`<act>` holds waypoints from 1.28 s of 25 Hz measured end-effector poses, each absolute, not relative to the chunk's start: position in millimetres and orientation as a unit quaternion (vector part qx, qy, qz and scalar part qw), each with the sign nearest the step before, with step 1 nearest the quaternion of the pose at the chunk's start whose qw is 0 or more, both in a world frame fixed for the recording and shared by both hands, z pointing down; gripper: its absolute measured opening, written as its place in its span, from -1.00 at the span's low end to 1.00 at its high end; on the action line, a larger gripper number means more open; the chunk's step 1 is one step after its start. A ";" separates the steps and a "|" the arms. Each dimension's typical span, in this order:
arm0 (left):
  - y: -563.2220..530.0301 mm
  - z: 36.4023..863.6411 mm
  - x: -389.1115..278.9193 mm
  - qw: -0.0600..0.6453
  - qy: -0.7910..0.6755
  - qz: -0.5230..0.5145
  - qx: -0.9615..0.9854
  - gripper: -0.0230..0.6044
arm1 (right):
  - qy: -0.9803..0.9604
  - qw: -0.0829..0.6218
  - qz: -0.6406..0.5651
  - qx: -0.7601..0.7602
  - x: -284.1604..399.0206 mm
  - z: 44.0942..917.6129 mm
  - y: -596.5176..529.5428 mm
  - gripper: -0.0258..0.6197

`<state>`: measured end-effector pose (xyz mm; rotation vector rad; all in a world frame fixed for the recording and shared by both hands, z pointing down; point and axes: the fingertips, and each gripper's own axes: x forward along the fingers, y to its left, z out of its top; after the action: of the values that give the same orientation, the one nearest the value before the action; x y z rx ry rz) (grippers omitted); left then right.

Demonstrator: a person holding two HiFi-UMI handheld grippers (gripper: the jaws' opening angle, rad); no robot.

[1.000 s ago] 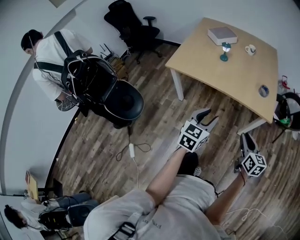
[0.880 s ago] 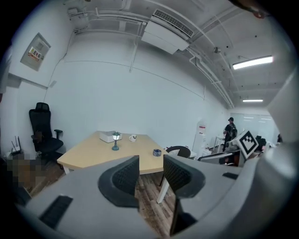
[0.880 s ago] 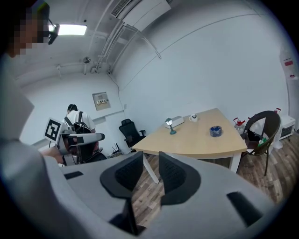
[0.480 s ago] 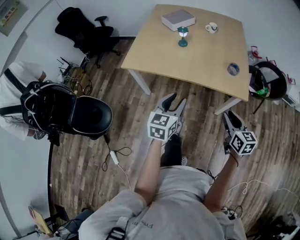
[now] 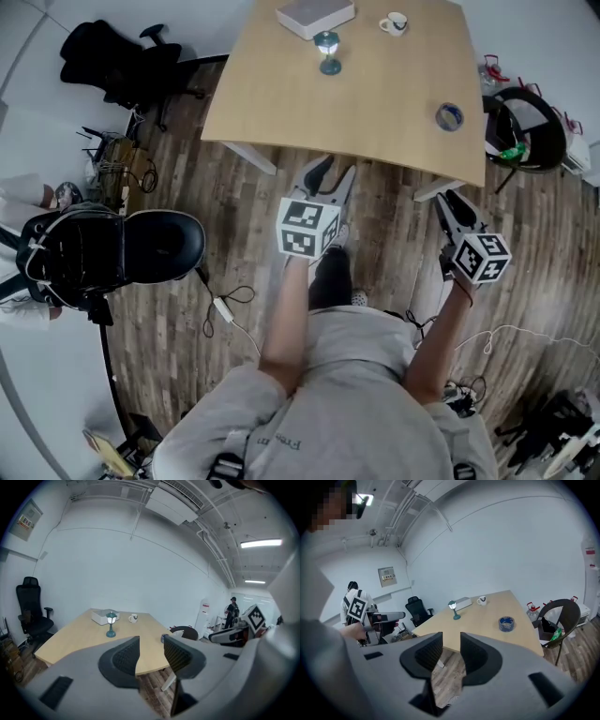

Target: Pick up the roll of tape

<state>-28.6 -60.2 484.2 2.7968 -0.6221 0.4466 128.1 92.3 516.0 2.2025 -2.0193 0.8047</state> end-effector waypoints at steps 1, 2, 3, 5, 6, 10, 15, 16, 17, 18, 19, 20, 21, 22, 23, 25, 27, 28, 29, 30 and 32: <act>-68.2 487.1 -25.6 0.121 -0.211 0.156 0.957 -0.44 | -0.647 0.023 0.259 0.716 132.3 518.9 84.8 -0.55; -75.2 490.8 -23.1 0.124 -0.208 0.160 0.957 -0.44 | -0.642 0.024 0.259 0.721 136.9 521.5 77.8 -0.55; -82.2 494.3 -20.3 0.128 -0.206 0.163 0.956 -0.44 | -0.638 0.026 0.258 0.725 141.9 522.9 70.0 -0.55; -98.9 500.1 -13.6 0.132 -0.201 0.169 0.956 -0.44 | -0.635 0.028 0.260 0.727 151.3 522.6 50.6 -0.55; -107.9 502.8 -10.0 0.134 -0.198 0.172 0.956 -0.43 | -0.634 0.029 0.262 0.727 155.6 522.5 40.8 -0.54; -142.3 511.2 4.9 0.130 -0.174 0.182 0.959 -0.43 | -0.625 0.030 0.261 0.735 168.4 523.8 4.4 -0.54; -179.6 525.8 8.6 0.102 -0.148 0.201 0.963 -0.43 | -0.612 0.039 0.248 0.750 177.0 531.9 -32.6 -0.54; -182.9 527.5 8.5 0.105 -0.144 0.201 0.963 -0.43 | -0.612 0.042 0.249 0.750 178.0 532.8 -37.8 -0.53; -184.6 529.0 8.8 0.109 -0.140 0.201 0.963 -0.43 | -0.613 0.045 0.249 0.749 178.6 533.1 -43.1 -0.53; -185.2 530.8 9.5 0.113 -0.135 0.201 0.964 -0.43 | -0.614 0.048 0.250 0.747 179.1 533.3 -48.7 -0.53; -184.7 533.3 10.8 0.116 -0.129 0.203 0.964 -0.43 | -0.615 0.050 0.250 0.746 179.7 533.7 -54.5 -0.52; -183.3 536.5 12.7 0.118 -0.122 0.205 0.964 -0.43 | -0.616 0.052 0.251 0.745 180.4 534.0 -60.2 -0.52; -181.4 539.9 14.8 0.120 -0.117 0.208 0.964 -0.43 | -0.618 0.055 0.251 0.743 181.4 533.9 -65.7 -0.51; -179.5 542.9 17.2 0.121 -0.113 0.211 0.963 -0.43 | -0.621 0.059 0.250 0.741 183.1 533.5 -71.0 -0.51; -178.0 545.0 20.0 0.121 -0.111 0.213 0.963 -0.43 | -0.624 0.061 0.249 0.739 185.8 532.8 -76.0 -0.51; -177.4 546.6 28.2 0.125 -0.112 0.214 0.962 -0.43 | -0.629 0.058 0.248 0.734 195.4 531.0 -85.2 -0.51; -178.4 546.1 39.2 0.135 -0.117 0.208 0.962 -0.43 | -0.637 0.051 0.250 0.727 208.5 529.8 -94.2 -0.51; -178.7 545.5 45.0 0.141 -0.120 0.204 0.961 -0.43 | -0.643 0.051 0.251 0.722 215.2 529.5 -98.9 -0.50; -179.0 544.5 51.0 0.145 -0.123 0.200 0.961 -0.43 | -0.649 0.056 0.251 0.716 221.9 529.2 -103.8 -0.50; -179.2 543.2 57.3 0.148 -0.126 0.197 0.961 -0.43 | -0.658 0.063 0.250 0.708 229.0 528.6 -108.7 -0.50; -179.6 540.7 70.6 0.148 -0.134 0.196 0.960 -0.43 | -0.676 0.082 0.247 0.690 245.0 526.0 -117.0 -0.48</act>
<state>70.6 -179.6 540.7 2.7605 -0.3855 0.5643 245.0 -117.0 526.0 2.0604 -2.0195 0.7369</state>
